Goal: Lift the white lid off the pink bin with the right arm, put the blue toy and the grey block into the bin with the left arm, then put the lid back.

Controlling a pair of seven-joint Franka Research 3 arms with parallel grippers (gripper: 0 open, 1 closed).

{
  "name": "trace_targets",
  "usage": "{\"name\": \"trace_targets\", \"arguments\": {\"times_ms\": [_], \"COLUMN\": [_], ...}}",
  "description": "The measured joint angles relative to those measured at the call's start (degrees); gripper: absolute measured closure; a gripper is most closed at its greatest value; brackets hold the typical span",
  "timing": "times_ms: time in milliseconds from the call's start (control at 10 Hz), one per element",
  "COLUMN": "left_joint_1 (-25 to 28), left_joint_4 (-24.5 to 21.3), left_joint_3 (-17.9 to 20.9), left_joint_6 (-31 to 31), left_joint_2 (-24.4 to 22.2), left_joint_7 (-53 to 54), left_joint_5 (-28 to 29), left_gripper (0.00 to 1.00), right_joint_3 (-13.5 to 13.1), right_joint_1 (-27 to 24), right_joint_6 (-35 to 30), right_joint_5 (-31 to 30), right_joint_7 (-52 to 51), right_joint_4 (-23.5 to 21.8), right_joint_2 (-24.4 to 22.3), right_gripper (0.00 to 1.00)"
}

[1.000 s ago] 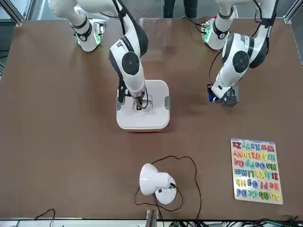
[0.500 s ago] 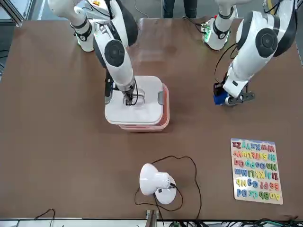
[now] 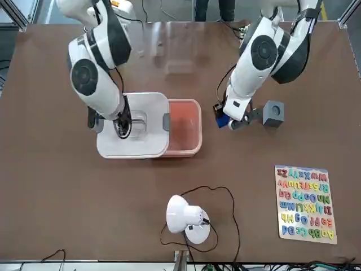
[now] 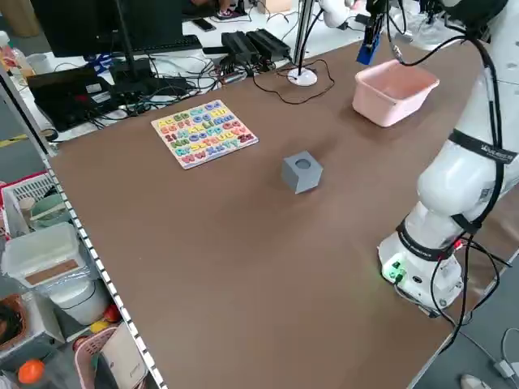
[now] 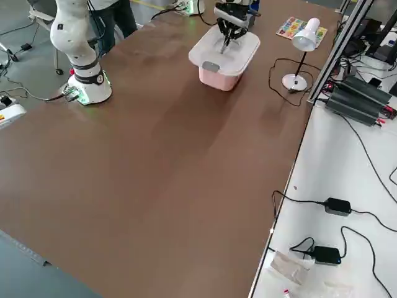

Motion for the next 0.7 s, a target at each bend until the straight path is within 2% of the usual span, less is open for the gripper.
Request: {"name": "trace_targets", "arguments": {"times_ms": [100, 300, 500, 700], "left_joint_1": [-2.8, -8.3, -12.4, -15.1], "left_joint_4": [3.7, 7.5, 9.5, 10.5], "left_joint_3": [0.1, 0.3, 0.4, 0.5], "left_joint_6": [0.0, 1.9, 6.1, 6.5], "left_joint_2": [3.3, 9.5, 15.1, 17.6], "left_joint_7": [-2.2, -6.6, -9.9, -11.4], "left_joint_5": [0.1, 1.6, 3.0, 3.9], "left_gripper": [0.49, 0.49, 0.49, 0.49], "right_joint_3": [-0.1, -0.1, 0.0, 0.2], "right_joint_1": [-3.4, -8.1, -9.4, -9.5], "right_joint_6": [-1.0, -2.8, -2.9, -2.9], "right_joint_5": [0.0, 0.0, 0.0, 0.0], "right_joint_7": [-3.9, -9.5, -11.1, -11.1], "right_joint_4": [0.0, -0.1, -0.4, -0.5], "right_joint_2": [-0.5, -1.2, -1.2, -1.2], "right_gripper": [0.93, 0.93, 0.93, 0.93]}}
